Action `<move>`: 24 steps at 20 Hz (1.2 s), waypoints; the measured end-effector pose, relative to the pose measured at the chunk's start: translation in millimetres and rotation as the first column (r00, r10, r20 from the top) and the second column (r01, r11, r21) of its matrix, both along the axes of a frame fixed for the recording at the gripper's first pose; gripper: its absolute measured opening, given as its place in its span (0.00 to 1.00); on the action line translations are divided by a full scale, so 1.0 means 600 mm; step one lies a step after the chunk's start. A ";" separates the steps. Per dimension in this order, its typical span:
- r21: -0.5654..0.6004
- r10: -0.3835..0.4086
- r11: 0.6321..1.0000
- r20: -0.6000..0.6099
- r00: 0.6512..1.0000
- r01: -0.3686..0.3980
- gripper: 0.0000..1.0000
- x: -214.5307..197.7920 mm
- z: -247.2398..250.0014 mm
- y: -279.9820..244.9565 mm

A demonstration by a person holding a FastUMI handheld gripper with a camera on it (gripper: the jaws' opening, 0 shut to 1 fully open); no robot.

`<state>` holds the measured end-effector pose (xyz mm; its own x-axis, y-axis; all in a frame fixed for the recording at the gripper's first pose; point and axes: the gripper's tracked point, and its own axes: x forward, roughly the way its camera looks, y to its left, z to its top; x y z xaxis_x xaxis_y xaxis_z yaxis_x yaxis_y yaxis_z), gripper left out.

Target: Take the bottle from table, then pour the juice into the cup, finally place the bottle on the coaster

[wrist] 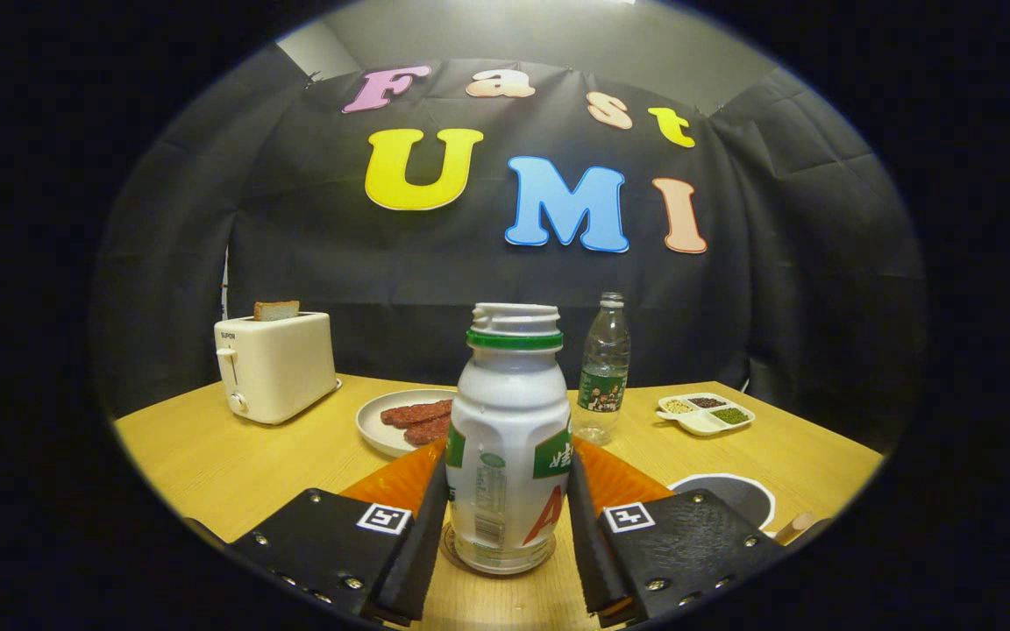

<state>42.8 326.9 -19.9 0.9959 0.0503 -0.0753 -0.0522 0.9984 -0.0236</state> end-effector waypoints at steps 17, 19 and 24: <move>0.010 -0.007 1.000 -0.016 1.000 0.007 0.72 0.038 -0.020 -0.002; 0.009 0.023 1.000 -0.012 1.000 -0.023 0.91 0.039 -0.018 0.010; 0.026 0.019 0.999 0.026 0.999 -0.020 0.99 0.010 0.016 0.003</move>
